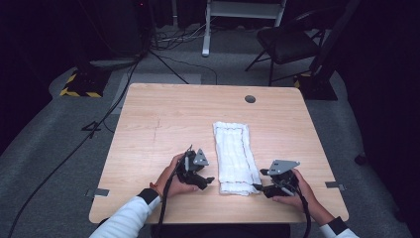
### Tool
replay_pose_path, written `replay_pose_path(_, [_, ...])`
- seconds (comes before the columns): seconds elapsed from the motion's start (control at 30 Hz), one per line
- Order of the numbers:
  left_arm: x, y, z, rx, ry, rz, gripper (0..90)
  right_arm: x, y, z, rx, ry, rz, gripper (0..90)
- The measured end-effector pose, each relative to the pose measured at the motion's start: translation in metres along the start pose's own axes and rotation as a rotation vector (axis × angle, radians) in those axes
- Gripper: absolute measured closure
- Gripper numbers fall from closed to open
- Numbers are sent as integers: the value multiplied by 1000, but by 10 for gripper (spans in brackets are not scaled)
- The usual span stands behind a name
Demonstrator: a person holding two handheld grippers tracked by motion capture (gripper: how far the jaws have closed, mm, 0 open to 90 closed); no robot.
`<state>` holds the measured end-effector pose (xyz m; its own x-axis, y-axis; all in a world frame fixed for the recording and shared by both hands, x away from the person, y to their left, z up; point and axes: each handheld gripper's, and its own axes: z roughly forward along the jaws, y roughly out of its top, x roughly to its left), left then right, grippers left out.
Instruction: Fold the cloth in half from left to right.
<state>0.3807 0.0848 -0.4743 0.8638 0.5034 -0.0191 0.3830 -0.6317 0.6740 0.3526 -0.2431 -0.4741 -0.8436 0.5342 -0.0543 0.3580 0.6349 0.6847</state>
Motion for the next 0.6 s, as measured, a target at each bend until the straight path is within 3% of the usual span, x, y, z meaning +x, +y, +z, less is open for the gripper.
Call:
replay_pose_path(0.07, [8, 4, 0, -14, -3, -27, 247, -11, 6, -1, -32, -14, 31, 382])
replay_pose_path(0.27, [37, 28, 10, -37, 74, -40, 234, -50, 43, 8, -85, -94, 79, 386])
replay_pose_path(0.5, [72, 60, 37, -25, 148, -74, 232, -92, 76, 42, -55, -170, 111, 391])
replay_pose_path(0.6, [87, 68, 51, -24, 157, -125, 234, -107, 85, 55, -41, -183, 150, 390])
